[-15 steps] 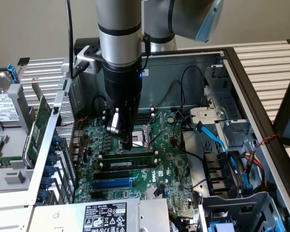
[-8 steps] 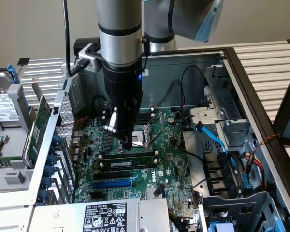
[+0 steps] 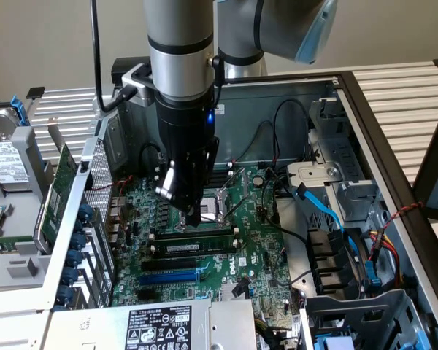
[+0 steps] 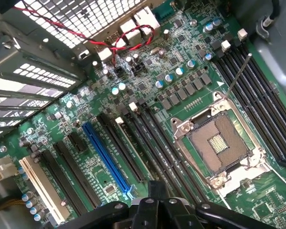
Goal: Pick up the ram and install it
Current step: 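Press down the ram until it locks into place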
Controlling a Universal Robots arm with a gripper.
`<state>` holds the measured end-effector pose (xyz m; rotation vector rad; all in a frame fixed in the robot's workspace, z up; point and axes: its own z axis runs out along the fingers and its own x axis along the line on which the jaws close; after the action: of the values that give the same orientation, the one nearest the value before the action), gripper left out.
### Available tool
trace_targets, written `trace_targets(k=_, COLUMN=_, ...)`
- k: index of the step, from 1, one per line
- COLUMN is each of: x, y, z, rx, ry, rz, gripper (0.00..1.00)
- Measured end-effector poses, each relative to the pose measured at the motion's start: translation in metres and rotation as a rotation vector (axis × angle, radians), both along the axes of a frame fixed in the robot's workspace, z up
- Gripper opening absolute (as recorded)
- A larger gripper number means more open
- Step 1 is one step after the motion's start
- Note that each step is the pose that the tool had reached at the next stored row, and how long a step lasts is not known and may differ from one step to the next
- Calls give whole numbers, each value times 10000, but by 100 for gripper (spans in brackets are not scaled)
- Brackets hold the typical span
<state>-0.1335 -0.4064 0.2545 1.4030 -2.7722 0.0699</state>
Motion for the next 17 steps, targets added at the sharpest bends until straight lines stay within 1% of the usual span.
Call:
trace_targets(k=6, x=0, y=0, z=0, rx=0, ry=-137, rz=-700, gripper=11)
trace_targets(k=13, x=-1, y=0, z=-1, rx=-4, ry=-230, rz=-1587, gripper=11)
trace_targets(k=17, x=-1, y=0, z=-6, rx=-15, ry=-333, rz=-2028, gripper=11)
